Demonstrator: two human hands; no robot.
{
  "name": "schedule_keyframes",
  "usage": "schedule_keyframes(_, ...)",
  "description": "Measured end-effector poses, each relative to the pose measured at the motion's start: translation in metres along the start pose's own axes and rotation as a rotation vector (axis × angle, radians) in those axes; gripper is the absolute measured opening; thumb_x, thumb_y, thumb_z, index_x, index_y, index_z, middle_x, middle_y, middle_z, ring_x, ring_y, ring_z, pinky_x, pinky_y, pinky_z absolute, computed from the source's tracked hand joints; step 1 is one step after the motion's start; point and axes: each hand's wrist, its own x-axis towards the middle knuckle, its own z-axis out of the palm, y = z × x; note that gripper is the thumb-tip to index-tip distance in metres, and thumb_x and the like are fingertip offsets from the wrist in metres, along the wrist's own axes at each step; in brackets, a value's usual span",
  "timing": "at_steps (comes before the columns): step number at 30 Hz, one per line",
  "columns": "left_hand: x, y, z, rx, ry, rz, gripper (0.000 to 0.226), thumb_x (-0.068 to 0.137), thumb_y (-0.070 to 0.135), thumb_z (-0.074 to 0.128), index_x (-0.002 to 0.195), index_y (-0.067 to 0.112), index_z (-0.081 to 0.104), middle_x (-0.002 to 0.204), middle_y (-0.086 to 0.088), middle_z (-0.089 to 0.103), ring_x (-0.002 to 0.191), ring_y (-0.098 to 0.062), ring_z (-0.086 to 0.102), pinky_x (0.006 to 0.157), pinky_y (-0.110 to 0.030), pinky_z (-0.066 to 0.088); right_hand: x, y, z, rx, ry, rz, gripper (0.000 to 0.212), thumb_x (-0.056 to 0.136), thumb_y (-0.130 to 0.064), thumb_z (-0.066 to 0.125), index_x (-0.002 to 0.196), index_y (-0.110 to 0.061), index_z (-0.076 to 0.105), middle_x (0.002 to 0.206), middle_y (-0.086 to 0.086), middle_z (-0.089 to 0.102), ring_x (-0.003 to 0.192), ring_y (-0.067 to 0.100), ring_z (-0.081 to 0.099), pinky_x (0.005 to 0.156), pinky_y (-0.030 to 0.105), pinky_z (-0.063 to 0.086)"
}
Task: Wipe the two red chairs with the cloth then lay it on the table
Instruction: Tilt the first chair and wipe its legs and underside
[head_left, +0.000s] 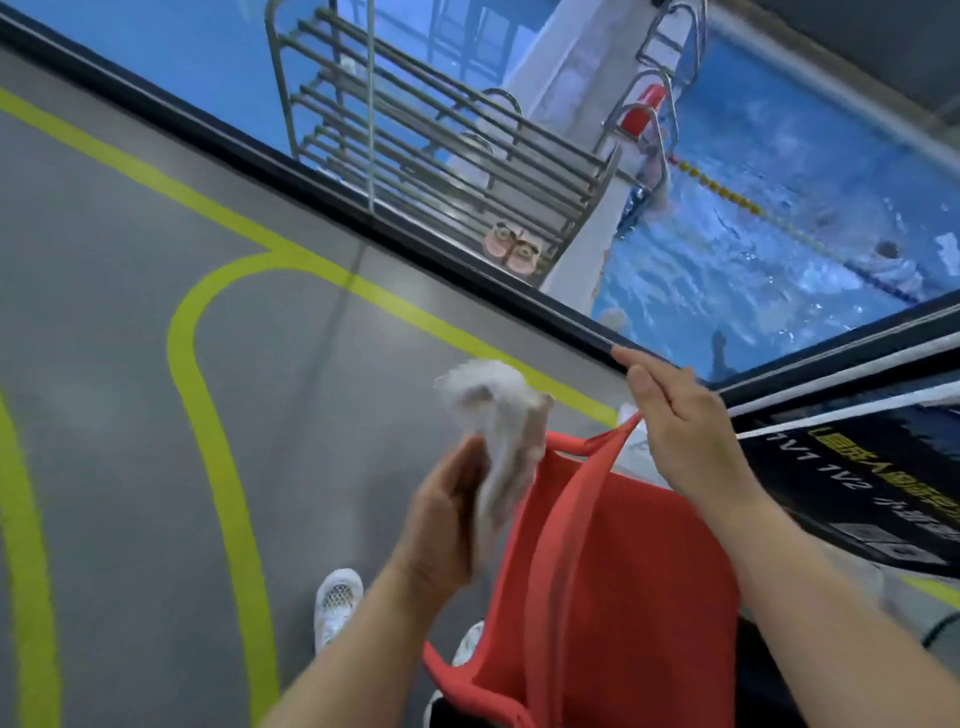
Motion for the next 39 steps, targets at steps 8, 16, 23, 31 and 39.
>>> schedule_keyframes(8, 0.026, -0.070, -0.007, 0.467, -0.017, 0.061, 0.030, 0.084, 0.029, 0.049, 0.105, 0.020, 0.069, 0.103, 0.013, 0.071, 0.101, 0.007, 0.060, 0.081, -0.010, 0.047, -0.017, 0.007, 0.033, -0.228, -0.131, -0.322, 0.035, 0.088, -0.032, 0.043, 0.094, -0.019, 0.075, 0.104, -0.013, 0.070, 0.102, -0.002, 0.062, 0.108, 0.039, 0.035)
schedule_keyframes(16, 0.060, -0.080, -0.003, 0.461, -0.167, -0.013, 0.030, 0.099, 0.028, 0.028, 0.125, 0.028, 0.044, 0.129, 0.015, 0.046, 0.108, 0.024, 0.044, 0.090, 0.001, 0.034, 0.020, -0.006, 0.025, -0.987, -0.905, -0.406, 0.032, 0.096, -0.029, 0.032, 0.113, -0.027, 0.059, 0.122, -0.007, 0.058, 0.117, 0.016, 0.051, 0.096, 0.038, 0.041)
schedule_keyframes(23, 0.090, -0.089, -0.016, 0.703, -0.119, -0.045, 0.047, 0.091, 0.047, 0.033, 0.137, 0.039, 0.032, 0.141, 0.016, 0.035, 0.126, 0.010, 0.032, 0.107, -0.012, 0.023, 0.095, 0.000, 0.059, -1.284, -1.400, -0.044, 0.030, 0.092, -0.034, 0.044, 0.108, -0.014, 0.060, 0.107, 0.010, 0.064, 0.097, 0.026, 0.058, 0.093, 0.038, 0.045)
schedule_keyframes(31, 0.077, -0.093, -0.019, 0.935, -0.073, 0.027, 0.045, 0.101, 0.021, 0.026, 0.144, 0.013, 0.016, 0.156, -0.002, 0.009, 0.144, -0.014, 0.001, 0.118, -0.031, -0.002, 0.101, 0.014, 0.067, -1.370, -1.379, -0.096, 0.031, 0.084, -0.026, 0.048, 0.105, -0.013, 0.066, 0.119, 0.011, 0.063, 0.113, 0.027, 0.050, 0.099, 0.042, 0.043)
schedule_keyframes(39, -0.002, -0.083, -0.012, 0.795, -0.064, -0.069, 0.053, 0.099, 0.032, 0.023, 0.145, 0.018, 0.000, 0.155, 0.008, -0.007, 0.141, -0.003, -0.009, 0.117, -0.029, -0.005, 0.067, -0.036, 0.048, -1.250, -1.652, 0.047, 0.045, 0.100, -0.025, 0.026, 0.143, -0.039, 0.027, 0.154, -0.008, 0.027, 0.136, 0.012, 0.030, 0.106, 0.018, 0.017)
